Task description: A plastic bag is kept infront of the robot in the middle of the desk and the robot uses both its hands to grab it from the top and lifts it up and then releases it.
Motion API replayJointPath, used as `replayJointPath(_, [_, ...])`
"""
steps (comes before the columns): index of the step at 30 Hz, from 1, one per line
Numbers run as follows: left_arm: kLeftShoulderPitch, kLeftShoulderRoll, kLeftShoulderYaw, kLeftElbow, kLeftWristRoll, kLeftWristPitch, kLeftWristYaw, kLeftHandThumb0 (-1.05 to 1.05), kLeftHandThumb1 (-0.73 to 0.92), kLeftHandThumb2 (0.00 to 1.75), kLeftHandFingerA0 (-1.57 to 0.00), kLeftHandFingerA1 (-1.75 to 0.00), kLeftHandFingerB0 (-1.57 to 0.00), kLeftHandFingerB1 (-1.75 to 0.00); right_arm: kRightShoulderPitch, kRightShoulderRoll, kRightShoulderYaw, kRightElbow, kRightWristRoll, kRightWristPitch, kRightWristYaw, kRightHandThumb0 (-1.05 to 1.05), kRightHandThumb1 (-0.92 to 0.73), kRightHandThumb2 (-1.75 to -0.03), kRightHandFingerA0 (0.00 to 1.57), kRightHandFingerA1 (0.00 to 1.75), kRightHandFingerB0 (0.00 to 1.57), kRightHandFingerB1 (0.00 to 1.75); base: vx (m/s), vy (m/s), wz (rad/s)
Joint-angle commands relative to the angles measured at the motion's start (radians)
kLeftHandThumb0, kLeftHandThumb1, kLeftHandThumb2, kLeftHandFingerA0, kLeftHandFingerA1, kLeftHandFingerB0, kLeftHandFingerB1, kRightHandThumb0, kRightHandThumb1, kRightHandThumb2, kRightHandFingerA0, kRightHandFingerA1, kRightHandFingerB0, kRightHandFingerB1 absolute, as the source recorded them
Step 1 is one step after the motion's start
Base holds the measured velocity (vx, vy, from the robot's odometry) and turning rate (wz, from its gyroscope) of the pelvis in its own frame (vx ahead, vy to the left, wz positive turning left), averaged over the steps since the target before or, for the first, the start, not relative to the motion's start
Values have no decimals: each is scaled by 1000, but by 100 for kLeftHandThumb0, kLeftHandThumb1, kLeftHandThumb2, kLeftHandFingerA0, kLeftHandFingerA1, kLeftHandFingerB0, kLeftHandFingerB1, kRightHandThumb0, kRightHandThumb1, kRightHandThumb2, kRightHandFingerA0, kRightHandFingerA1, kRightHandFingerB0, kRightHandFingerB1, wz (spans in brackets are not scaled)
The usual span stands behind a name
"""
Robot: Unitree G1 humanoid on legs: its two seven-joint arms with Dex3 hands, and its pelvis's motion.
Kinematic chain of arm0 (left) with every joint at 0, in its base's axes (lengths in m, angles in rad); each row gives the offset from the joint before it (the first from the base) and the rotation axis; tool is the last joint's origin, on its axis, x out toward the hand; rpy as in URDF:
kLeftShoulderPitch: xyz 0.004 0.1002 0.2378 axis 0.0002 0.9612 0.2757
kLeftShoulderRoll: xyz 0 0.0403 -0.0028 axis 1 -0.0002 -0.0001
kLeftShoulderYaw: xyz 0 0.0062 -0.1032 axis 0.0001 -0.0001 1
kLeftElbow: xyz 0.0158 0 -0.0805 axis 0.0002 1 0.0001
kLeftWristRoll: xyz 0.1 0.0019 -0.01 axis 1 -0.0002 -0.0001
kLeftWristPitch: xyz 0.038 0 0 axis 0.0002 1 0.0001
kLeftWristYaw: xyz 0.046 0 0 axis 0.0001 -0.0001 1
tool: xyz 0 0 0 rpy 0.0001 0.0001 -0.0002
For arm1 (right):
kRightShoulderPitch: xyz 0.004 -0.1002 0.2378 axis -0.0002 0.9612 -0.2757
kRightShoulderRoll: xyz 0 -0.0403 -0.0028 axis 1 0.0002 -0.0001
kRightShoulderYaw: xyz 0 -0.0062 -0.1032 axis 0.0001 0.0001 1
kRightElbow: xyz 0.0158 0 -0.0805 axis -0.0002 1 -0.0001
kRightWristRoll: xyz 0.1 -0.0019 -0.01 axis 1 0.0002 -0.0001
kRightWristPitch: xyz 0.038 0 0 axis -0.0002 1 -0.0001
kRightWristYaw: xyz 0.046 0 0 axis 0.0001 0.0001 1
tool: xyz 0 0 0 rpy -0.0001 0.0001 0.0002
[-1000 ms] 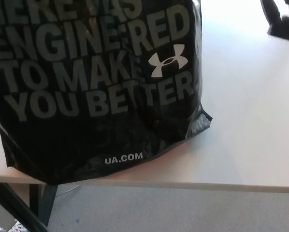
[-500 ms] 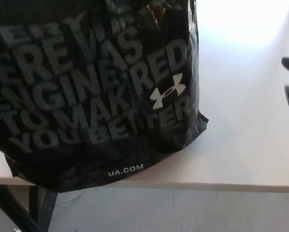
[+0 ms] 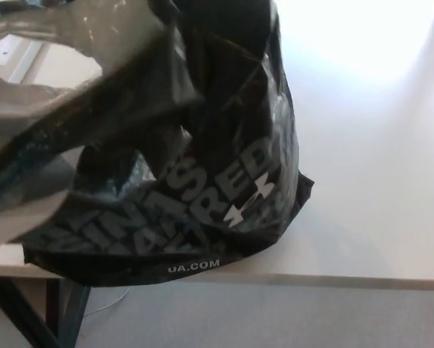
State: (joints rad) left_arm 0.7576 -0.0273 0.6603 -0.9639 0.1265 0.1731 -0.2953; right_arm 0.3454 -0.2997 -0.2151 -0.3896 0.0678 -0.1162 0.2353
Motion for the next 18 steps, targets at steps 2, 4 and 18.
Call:
replayJointPath(2, [490, -285, -13, 154, -279, -757, -171, -67, 77, 109, -1, -42, 0, -26, 331, 33, -36, -119, 92, -508, 127, -88, -75, -62, 19, 29, 0, 18, 0, 0, 0])
replayJointPath(4, [572, -316, -43, 243, -265, -858, -189, -72, 80, 109, -6, -47, 0, -21, 361, 36, -8, -95, 87, -551, 135, -87, -74, -63, 18, 29, 0, 17, 0, 0, 0])
replayJointPath(18, [709, -347, -216, 753, -397, -1234, -297, -59, 92, 73, -22, -41, -9, -21, 478, 53, 44, 86, 112, -714, 169, -80, -55, -91, 15, 46, 2, 15, 0, 0, 0])
